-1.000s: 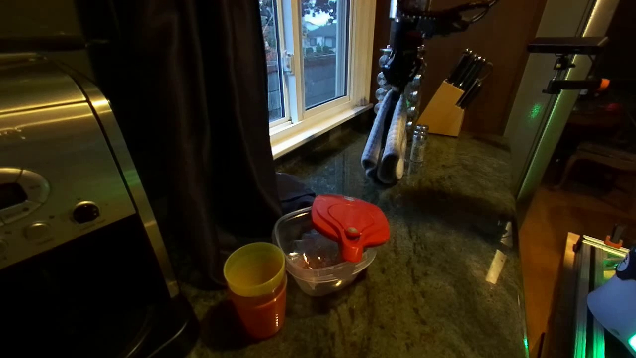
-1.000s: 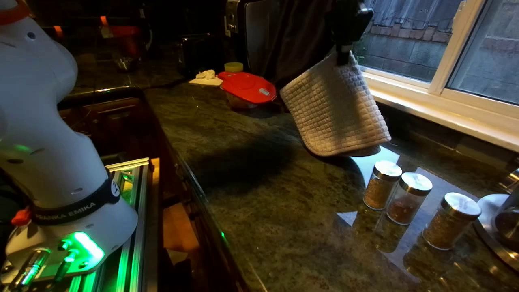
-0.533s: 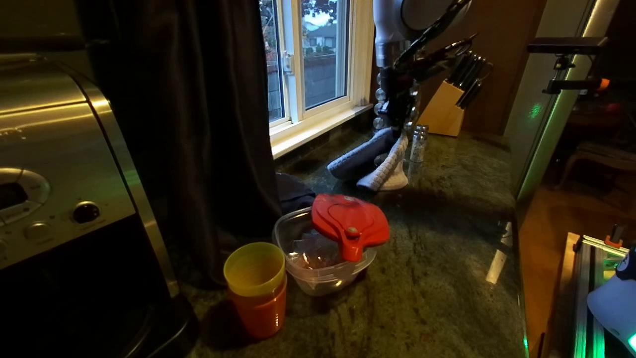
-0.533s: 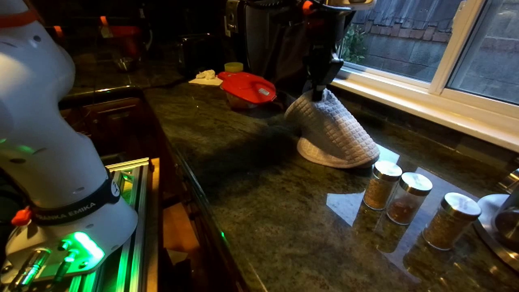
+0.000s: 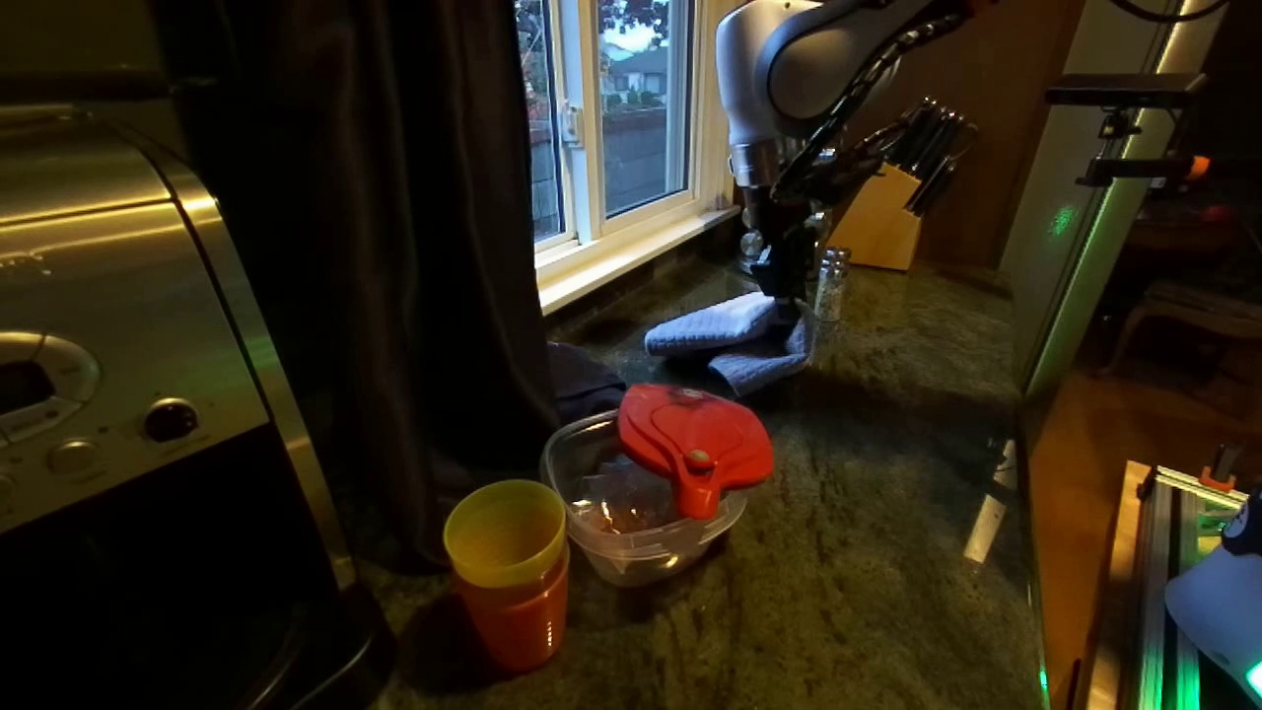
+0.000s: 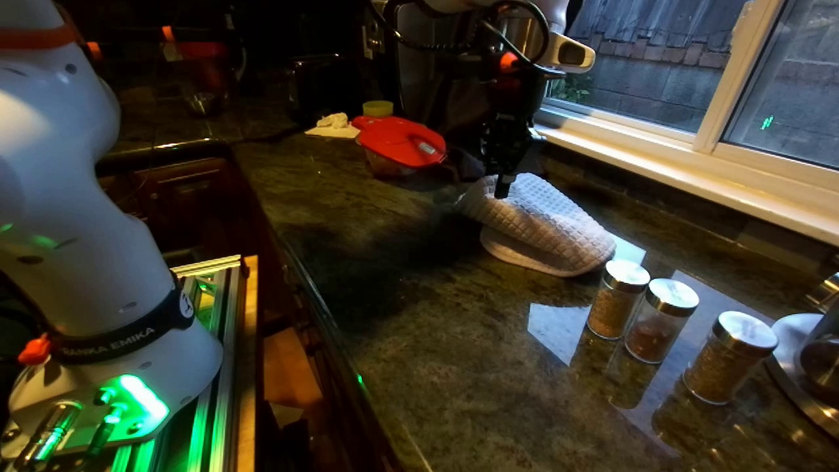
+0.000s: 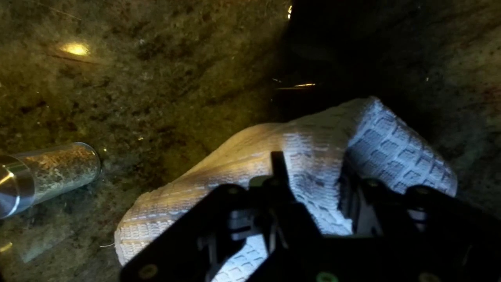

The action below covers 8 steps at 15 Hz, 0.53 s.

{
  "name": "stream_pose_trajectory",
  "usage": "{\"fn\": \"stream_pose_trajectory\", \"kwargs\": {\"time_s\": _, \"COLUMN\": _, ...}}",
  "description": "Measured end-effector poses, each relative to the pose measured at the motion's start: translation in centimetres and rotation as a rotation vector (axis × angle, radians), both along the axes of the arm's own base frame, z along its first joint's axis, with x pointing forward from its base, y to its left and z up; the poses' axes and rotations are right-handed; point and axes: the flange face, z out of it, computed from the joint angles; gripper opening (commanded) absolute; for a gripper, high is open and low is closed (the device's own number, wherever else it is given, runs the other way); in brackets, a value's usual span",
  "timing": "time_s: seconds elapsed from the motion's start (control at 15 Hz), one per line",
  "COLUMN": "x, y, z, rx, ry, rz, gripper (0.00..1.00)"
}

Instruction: Move the cloth

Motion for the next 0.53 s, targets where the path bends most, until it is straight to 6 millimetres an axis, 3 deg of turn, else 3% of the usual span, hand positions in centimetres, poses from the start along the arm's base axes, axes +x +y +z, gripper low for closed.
{"fn": "stream_pose_trajectory", "kwargs": {"time_s": 0.13, "x": -0.1, "y": 0.2, "z": 1.0, "rx": 0.039, "ry": 0.017, "rz": 0.032, "gripper": 0.8}}
{"fn": "stream_pose_trajectory", "kwargs": {"time_s": 0.33, "x": -1.2, "y": 0.8, "z": 4.8, "rx": 0.141, "ry": 0.062, "rz": 0.087, "gripper": 1.0}}
{"fn": "stream_pose_trajectory", "kwargs": {"time_s": 0.53, "x": -3.2, "y": 1.3, "z": 9.8, "rx": 0.258, "ry": 0.121, "rz": 0.152, "gripper": 1.0}}
